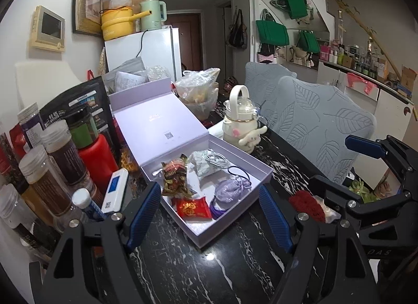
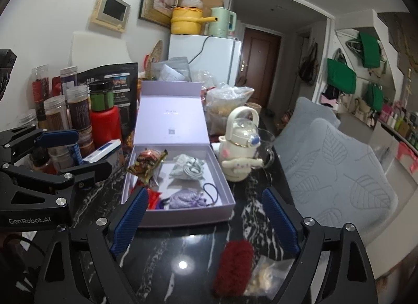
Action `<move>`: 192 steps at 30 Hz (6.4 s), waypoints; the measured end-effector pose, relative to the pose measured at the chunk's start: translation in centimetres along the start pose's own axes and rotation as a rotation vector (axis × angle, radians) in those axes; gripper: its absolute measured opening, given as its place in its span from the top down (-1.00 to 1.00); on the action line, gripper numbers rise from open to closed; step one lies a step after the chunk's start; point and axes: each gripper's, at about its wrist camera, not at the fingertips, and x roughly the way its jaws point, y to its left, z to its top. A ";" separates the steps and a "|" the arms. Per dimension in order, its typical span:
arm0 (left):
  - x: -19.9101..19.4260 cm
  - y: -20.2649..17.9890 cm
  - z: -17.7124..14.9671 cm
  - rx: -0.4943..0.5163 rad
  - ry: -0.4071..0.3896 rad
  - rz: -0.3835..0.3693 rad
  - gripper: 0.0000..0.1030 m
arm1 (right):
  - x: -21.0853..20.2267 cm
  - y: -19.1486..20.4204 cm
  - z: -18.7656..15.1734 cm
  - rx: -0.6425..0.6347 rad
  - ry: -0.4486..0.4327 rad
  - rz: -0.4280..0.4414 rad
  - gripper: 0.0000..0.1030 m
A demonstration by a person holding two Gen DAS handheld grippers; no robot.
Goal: Organize soft objects
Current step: 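Move both tools back from the box toward the red pompom and clear bag, then grasp the red pompom with the left tool while the right tool grasps the clear bag, then lift and carry the pompom with the left tool while the right tool carries the bag to the box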
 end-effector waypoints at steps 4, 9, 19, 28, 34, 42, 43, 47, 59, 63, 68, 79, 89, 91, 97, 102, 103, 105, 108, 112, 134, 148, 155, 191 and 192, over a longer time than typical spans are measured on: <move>0.1 -0.6 -0.9 -0.012 0.013 -0.033 -0.50 | -0.6 -0.6 -1.3 0.022 0.017 -0.020 -0.75; 0.7 -2.0 -1.9 -0.005 0.039 -0.077 -0.50 | -1.5 -1.8 -3.1 0.055 0.038 -0.051 -0.75; 2.2 -5.7 -3.3 0.031 0.079 -0.194 -0.50 | -2.6 -4.1 -6.9 0.123 0.096 -0.093 -0.75; 3.1 -9.2 -3.9 0.077 0.107 -0.274 -0.50 | -3.5 -6.6 -10.0 0.183 0.135 -0.133 -0.75; 4.6 -11.2 -4.3 0.105 0.137 -0.301 -0.50 | -3.5 -8.7 -11.9 0.229 0.163 -0.168 -0.75; 7.1 -13.2 -4.6 0.116 0.186 -0.333 -0.50 | -2.3 -11.1 -13.7 0.278 0.200 -0.199 -0.75; 7.4 -13.4 -4.7 0.117 0.194 -0.336 -0.50 | -2.0 -11.3 -13.9 0.281 0.203 -0.200 -0.75; 8.9 -14.2 -4.8 0.119 0.217 -0.337 -0.50 | -1.1 -11.9 -14.3 0.288 0.219 -0.200 -0.75; 13.7 -16.9 -4.9 0.186 0.249 -0.296 -0.50 | 1.3 -13.5 -15.5 0.309 0.260 -0.196 -0.75; 14.7 -16.6 -5.4 0.191 0.264 -0.253 -0.50 | 1.7 -13.7 -15.6 0.311 0.263 -0.195 -0.75; 15.3 -15.0 -5.6 0.157 0.289 -0.247 -0.50 | 2.9 -13.8 -15.5 0.314 0.266 -0.184 -0.75; 15.7 -11.5 -6.0 0.107 0.307 -0.151 -0.50 | 5.0 -12.5 -14.6 0.277 0.254 -0.162 -0.75; 14.1 -10.3 -6.3 0.097 0.279 -0.154 -0.50 | 8.2 -11.4 -14.8 0.261 0.283 -0.145 -0.75; 14.2 -10.2 -6.3 0.088 0.281 -0.163 -0.50 | 8.9 -11.4 -14.9 0.264 0.296 -0.136 -0.75; 13.8 -10.2 -6.0 0.071 0.270 -0.213 -0.50 | 10.4 -11.4 -15.4 0.273 0.333 -0.120 -0.70; 13.8 -11.0 -5.8 0.077 0.260 -0.252 -0.50 | 11.0 -11.7 -15.9 0.288 0.378 -0.106 -0.46; 13.9 -11.3 -5.8 0.078 0.264 -0.266 -0.50 | 10.9 -11.7 -15.9 0.286 0.375 -0.104 -0.36; 14.2 -11.8 -5.9 0.080 0.280 -0.292 -0.50 | 10.6 -11.8 -16.0 0.276 0.372 -0.109 -0.12; 14.8 -12.6 -6.2 0.072 0.303 -0.329 -0.50 | 10.1 -12.2 -16.2 0.281 0.365 -0.108 0.17; 15.3 -13.5 -6.6 0.077 0.333 -0.361 -0.50 | 9.1 -13.2 -16.7 0.323 0.362 -0.091 0.31; 17.9 -15.7 -9.1 0.147 0.359 -0.217 -0.52 | 5.5 -15.2 -19.2 0.412 0.357 -0.080 0.32; 13.9 -15.5 -9.2 0.149 0.314 -0.259 0.15 | 3.7 -15.1 -19.2 0.418 0.327 -0.079 0.37; 11.6 -15.4 -9.2 0.152 0.283 -0.263 0.15 | 2.7 -14.1 -18.8 0.395 0.306 -0.072 0.38; 4.7 -5.1 -11.4 0.018 0.241 -0.129 0.15 | 4.9 -1.9 -14.6 0.225 0.292 0.213 0.38; 4.6 -4.7 -11.5 0.013 0.243 -0.125 0.15 | 5.0 -1.6 -14.6 0.220 0.292 0.220 0.38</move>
